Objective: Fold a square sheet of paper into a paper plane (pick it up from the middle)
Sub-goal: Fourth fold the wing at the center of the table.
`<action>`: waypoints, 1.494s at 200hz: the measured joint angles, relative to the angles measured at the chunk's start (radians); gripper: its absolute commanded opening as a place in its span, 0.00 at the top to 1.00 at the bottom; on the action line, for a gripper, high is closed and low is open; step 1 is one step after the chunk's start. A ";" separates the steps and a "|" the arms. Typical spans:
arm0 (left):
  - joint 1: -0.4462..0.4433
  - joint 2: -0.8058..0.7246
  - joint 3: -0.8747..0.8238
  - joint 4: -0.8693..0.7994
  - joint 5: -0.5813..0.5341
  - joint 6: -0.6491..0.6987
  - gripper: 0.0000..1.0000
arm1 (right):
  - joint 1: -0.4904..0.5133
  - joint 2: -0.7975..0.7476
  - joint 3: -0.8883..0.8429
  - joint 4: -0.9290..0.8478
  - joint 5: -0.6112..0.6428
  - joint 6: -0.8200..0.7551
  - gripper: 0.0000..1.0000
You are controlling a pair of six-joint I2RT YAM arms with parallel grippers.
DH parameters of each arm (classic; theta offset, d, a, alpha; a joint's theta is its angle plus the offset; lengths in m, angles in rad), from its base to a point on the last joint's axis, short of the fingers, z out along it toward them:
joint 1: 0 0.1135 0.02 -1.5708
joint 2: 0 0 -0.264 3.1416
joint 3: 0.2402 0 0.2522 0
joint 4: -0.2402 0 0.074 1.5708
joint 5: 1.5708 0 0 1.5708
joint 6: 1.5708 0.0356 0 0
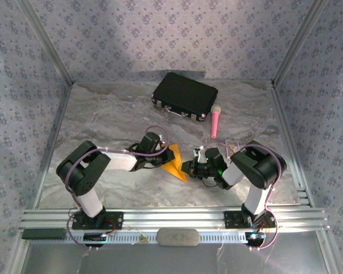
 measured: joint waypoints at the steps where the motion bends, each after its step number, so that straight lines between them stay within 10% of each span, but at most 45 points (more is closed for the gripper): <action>1: 0.000 0.002 0.000 0.002 0.000 0.000 1.00 | 0.000 0.000 0.000 0.000 0.000 0.000 1.00; 299: 0.022 0.032 -0.010 0.019 -0.015 0.000 0.99 | -0.005 -0.002 0.017 -0.042 -0.020 0.003 1.00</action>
